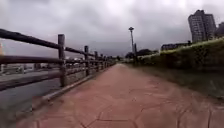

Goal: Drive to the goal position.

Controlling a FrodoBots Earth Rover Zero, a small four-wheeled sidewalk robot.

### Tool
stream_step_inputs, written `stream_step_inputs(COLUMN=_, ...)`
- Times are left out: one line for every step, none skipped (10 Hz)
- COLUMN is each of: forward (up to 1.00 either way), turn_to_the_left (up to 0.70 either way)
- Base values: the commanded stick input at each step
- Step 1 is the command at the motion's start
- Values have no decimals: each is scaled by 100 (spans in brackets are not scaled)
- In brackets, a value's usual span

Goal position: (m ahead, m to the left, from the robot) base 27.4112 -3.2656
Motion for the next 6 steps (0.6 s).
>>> stream_step_inputs(forward=100, turn_to_the_left=0)
stream_step_inputs(forward=100, turn_to_the_left=0)
stream_step_inputs(forward=100, turn_to_the_left=0)
stream_step_inputs(forward=100, turn_to_the_left=0)
stream_step_inputs(forward=100, turn_to_the_left=0)
stream_step_inputs(forward=100, turn_to_the_left=0)
